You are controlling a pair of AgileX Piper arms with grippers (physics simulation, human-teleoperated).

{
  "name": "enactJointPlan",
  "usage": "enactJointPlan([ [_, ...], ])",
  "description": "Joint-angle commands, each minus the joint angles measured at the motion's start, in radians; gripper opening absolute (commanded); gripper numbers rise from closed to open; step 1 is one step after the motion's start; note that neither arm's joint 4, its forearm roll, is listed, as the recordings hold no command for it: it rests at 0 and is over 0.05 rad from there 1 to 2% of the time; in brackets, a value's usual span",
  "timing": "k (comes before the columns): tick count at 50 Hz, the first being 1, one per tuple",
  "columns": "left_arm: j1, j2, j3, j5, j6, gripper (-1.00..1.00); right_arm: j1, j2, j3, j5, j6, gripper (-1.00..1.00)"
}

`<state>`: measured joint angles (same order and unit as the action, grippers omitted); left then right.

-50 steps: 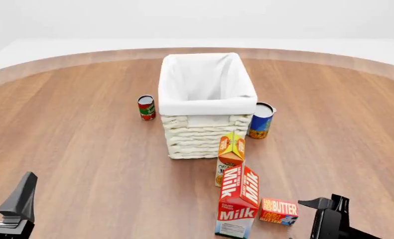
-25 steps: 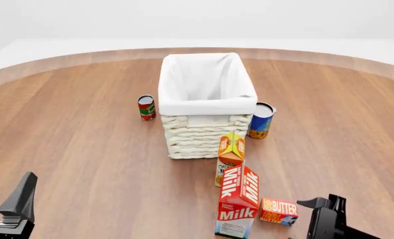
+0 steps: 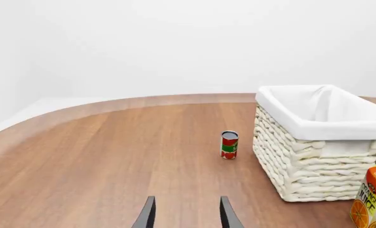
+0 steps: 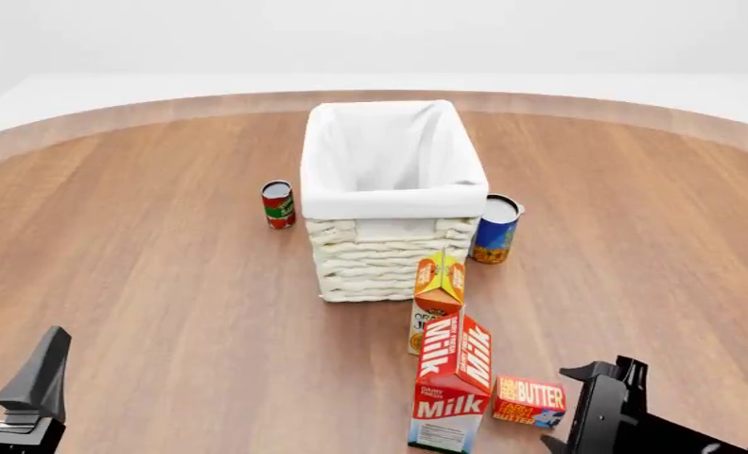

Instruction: Pick up the butter and put it in the basket.

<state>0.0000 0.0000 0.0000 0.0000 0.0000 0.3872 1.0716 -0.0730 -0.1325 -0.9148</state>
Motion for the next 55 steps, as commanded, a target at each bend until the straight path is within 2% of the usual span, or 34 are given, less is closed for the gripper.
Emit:
enactJointPlan([
  [1,0.0,0.0,0.0,0.0,0.0,1.0,-0.008,0.096,-0.007,-0.088,0.006,1.0],
  [16,0.0,0.0,0.0,0.0,0.0,1.0,-0.005,0.254,-0.014,-0.231,0.025,1.0],
  [42,0.0,0.0,0.0,0.0,0.0,1.0,0.024,0.661,-0.017,-0.605,0.084,1.0],
  [43,0.0,0.0,0.0,0.0,0.0,1.0,0.02,0.665,-0.019,-0.613,0.083,-1.0],
  [48,0.0,0.0,0.0,0.0,0.0,1.0,0.032,0.623,-0.011,-0.584,0.094,-1.0],
  [55,0.0,0.0,0.0,0.0,0.0,1.0,0.014,0.54,0.004,-0.533,0.077,-1.0],
])
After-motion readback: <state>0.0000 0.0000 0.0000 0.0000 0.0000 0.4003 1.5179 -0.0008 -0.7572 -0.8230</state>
